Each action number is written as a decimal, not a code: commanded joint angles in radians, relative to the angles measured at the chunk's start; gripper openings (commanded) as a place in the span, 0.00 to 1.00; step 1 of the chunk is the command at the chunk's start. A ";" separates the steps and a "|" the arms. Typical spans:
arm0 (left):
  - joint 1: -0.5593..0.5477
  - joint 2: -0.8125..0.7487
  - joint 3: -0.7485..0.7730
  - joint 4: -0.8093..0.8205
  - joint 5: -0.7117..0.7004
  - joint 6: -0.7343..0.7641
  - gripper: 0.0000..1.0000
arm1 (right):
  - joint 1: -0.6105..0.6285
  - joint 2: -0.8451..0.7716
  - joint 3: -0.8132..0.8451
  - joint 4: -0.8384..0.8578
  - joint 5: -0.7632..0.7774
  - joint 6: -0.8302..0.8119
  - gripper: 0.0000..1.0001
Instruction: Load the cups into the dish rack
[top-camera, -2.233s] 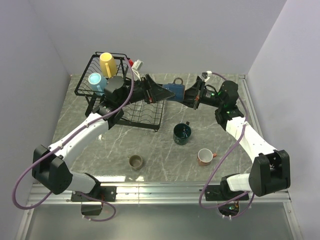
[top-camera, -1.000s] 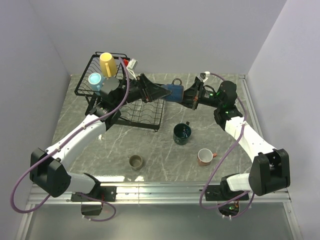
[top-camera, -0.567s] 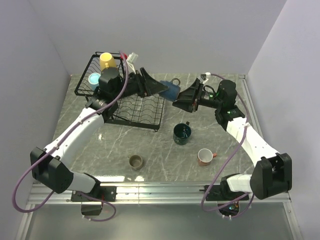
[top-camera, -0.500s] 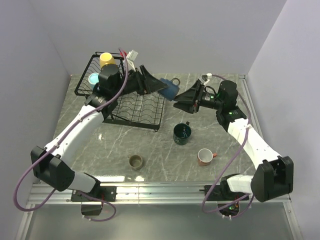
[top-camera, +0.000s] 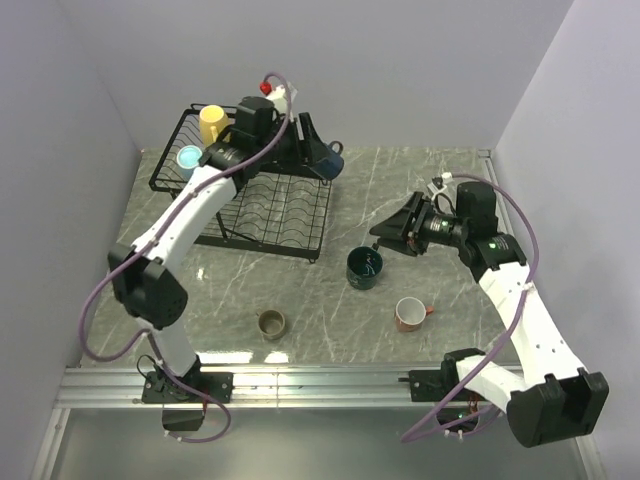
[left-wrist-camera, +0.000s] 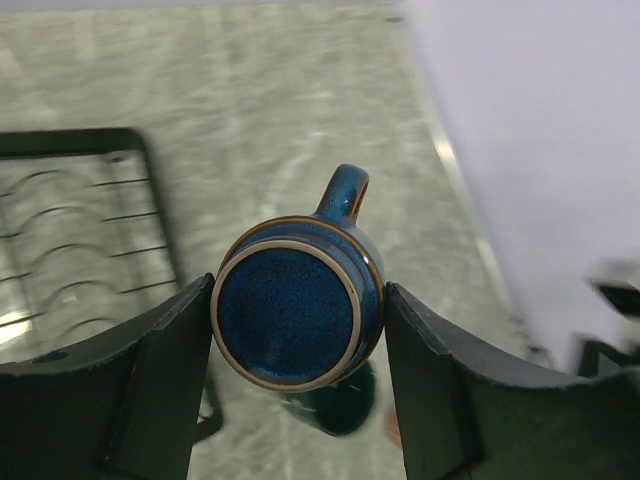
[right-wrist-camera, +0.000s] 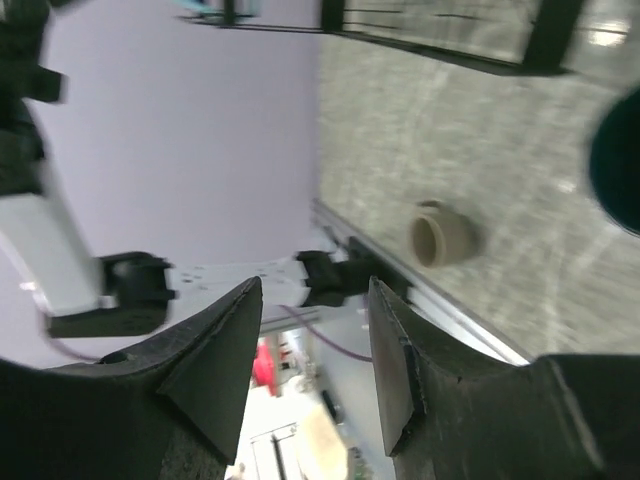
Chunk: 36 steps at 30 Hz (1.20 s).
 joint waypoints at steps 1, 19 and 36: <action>-0.032 0.049 0.127 -0.088 -0.229 0.094 0.00 | -0.020 -0.047 0.005 -0.174 0.078 -0.132 0.53; -0.101 0.409 0.295 -0.137 -0.705 0.180 0.00 | -0.069 -0.140 0.074 -0.478 0.225 -0.293 0.50; -0.101 0.488 0.237 -0.024 -0.584 0.307 0.00 | -0.080 -0.130 0.051 -0.490 0.259 -0.270 0.49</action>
